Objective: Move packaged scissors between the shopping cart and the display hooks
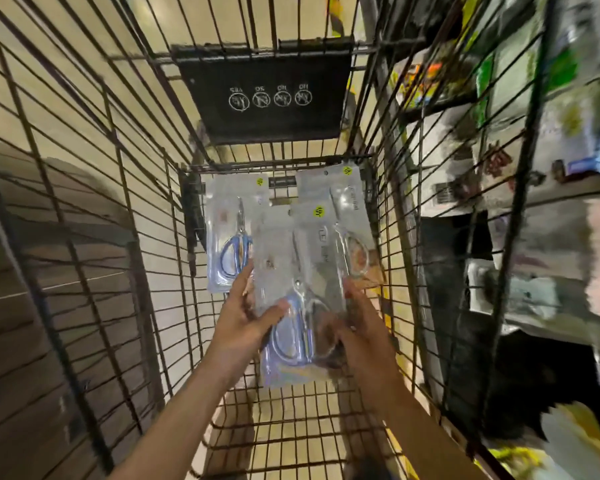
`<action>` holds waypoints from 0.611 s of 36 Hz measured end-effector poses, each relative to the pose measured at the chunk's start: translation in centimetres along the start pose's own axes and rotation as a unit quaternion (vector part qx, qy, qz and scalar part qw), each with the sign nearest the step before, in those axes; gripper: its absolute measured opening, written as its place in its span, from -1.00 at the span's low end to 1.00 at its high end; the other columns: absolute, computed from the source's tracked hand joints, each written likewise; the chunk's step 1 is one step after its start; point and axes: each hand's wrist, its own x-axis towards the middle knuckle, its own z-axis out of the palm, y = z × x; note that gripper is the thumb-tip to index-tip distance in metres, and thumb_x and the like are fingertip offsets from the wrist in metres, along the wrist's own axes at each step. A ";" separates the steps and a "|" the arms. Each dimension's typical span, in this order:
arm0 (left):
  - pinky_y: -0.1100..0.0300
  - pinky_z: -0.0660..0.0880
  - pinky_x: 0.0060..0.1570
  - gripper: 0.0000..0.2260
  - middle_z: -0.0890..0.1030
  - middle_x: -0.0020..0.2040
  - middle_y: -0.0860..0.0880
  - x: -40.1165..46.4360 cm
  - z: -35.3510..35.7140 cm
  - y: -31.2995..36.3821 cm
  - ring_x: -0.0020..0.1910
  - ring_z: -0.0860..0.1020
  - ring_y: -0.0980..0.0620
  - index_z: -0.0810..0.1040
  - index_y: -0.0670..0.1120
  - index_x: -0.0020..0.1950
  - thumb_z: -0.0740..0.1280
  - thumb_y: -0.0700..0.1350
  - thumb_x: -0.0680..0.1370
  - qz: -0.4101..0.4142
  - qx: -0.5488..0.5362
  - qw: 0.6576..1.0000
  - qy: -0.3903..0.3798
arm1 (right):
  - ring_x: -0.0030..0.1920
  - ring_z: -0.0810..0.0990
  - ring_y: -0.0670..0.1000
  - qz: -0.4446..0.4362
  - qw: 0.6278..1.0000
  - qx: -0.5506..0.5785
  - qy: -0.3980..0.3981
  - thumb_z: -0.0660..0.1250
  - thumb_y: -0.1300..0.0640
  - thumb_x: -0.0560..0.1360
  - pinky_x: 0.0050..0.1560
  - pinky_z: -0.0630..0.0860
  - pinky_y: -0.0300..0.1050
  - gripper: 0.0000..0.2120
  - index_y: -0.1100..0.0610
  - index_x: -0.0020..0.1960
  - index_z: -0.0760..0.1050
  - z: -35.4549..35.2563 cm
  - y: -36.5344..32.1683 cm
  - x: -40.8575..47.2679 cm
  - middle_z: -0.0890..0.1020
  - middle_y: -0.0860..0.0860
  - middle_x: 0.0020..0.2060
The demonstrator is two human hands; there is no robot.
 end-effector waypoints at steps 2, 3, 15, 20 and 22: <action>0.09 0.63 0.12 -0.31 0.69 0.20 -0.02 -0.3 -0.1 0.4 0.14 0.68 0.00 0.32 0.22 0.47 0.43 -0.36 0.50 0.016 0.001 1.000 0.020 | 0.12 0.64 -0.17 -0.036 0.997 -0.040 0.049 0.37 0.07 0.59 0.13 0.63 -0.10 -0.62 -0.14 0.38 0.44 -0.4 -0.7 1.2 0.64 -0.22 0.14; 0.10 0.63 0.11 -0.31 0.70 0.17 -0.01 -0.4 -0.3 0.5 0.13 0.68 0.03 0.33 0.23 0.44 0.43 -0.38 0.50 0.023 0.003 0.999 0.031 | 0.12 0.64 -0.17 -0.051 0.995 -0.043 0.067 0.38 0.10 0.59 0.06 0.60 -0.25 -0.62 -0.10 0.37 0.43 -0.5 -1.1 1.9 0.64 -0.17 0.14; 0.25 0.65 -0.21 -0.31 0.70 0.11 -0.01 -1.1 -4.1 1.1 0.01 0.71 0.08 0.31 0.16 0.53 0.39 -0.37 0.53 0.040 -0.035 0.993 0.106 | 0.47 0.33 0.13 -0.061 0.961 -0.228 0.142 0.51 0.14 0.43 0.41 0.42 0.22 -0.16 0.06 0.59 0.14 1.0 0.4 14.6 0.33 0.08 0.45; 0.19 0.65 -0.25 -0.29 0.68 0.16 -0.02 -1.0 -4.4 0.6 0.02 0.71 0.02 0.33 0.27 0.50 0.46 -0.27 0.50 0.043 -0.018 0.990 0.135 | 0.45 0.35 0.14 -0.080 0.949 -0.257 0.163 0.53 0.19 0.40 0.37 0.49 0.19 -0.09 0.06 0.59 0.09 0.6 1.8 15.4 0.32 0.11 0.44; 0.24 0.63 -0.31 -0.29 0.67 0.15 -0.03 -1.0 -4.2 0.6 -0.09 0.72 0.11 0.32 0.22 0.53 0.43 -0.32 0.52 0.040 -0.029 0.989 0.138 | 0.46 0.35 0.14 -0.088 0.946 -0.266 0.166 0.52 0.23 0.41 0.40 0.47 0.17 -0.08 0.06 0.60 0.06 0.7 2.0 15.2 0.32 0.10 0.46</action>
